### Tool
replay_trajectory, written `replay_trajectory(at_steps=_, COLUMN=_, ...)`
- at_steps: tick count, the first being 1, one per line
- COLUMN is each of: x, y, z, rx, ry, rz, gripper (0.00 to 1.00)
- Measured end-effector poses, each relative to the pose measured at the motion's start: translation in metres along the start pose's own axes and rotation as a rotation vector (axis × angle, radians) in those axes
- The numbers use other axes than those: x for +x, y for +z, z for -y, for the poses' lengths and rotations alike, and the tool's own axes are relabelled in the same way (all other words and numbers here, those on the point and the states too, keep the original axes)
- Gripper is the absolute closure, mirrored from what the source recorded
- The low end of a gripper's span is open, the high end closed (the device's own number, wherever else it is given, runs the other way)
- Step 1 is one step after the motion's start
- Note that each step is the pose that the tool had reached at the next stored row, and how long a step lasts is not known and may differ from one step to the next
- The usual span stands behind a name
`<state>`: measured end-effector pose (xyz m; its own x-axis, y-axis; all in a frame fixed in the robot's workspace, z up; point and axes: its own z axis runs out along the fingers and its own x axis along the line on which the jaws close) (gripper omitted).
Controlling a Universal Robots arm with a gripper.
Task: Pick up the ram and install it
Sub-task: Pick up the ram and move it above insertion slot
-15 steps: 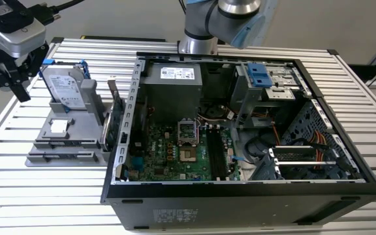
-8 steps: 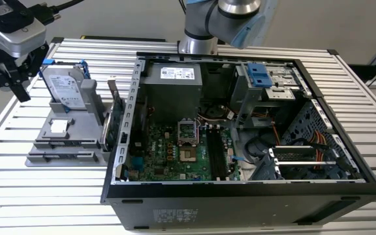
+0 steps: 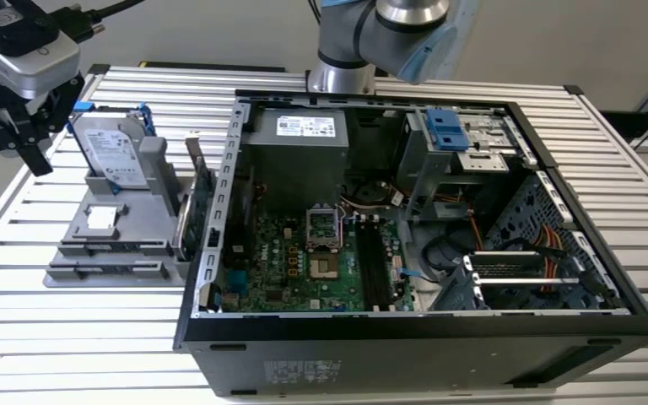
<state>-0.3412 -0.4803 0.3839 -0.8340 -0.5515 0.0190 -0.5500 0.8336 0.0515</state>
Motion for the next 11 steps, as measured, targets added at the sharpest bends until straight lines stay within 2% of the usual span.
replay_trajectory(at_steps=11, x=0.0000, y=0.0000, z=0.0000, rx=0.0001, ry=-0.007, rz=-0.0003, gripper=1.00)
